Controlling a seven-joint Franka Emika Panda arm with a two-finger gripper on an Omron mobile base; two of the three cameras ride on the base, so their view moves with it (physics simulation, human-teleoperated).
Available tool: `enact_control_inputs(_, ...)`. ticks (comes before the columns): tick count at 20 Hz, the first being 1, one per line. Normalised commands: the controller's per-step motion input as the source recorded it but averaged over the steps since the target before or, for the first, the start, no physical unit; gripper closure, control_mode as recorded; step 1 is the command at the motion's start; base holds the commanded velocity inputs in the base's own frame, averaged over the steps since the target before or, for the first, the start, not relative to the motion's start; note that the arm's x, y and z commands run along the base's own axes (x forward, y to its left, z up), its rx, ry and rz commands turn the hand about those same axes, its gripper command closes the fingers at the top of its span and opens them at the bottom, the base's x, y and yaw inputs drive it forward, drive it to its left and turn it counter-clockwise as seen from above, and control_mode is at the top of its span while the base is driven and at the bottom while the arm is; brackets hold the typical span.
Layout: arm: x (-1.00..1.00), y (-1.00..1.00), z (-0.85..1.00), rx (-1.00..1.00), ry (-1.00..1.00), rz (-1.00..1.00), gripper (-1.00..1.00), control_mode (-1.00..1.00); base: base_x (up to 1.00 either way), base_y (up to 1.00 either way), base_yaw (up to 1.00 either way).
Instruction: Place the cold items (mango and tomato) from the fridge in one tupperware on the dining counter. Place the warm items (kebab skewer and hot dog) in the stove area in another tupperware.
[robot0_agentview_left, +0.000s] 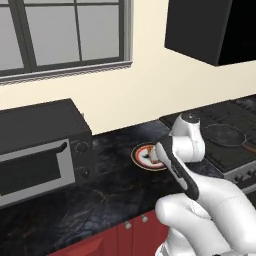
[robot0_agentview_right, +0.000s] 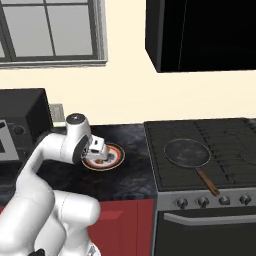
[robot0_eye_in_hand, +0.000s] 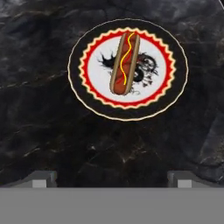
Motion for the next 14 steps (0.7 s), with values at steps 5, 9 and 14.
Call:
enact_control_inputs(5, 0.95, 0.0, -0.2, 0.0, 0.19, 0.0, -1.0, -1.0, 0.0, 0.0, 0.0)
enact_control_inputs(9, 0.84, 0.0, -0.28, 0.0, 0.19, 0.0, -1.0, -1.0, 0.0, 0.0, 0.0)
enact_control_inputs(14, 0.53, 0.0, -0.46, 0.0, 0.09, 0.0, -1.0, -1.0, 0.0, 0.0, 0.0)
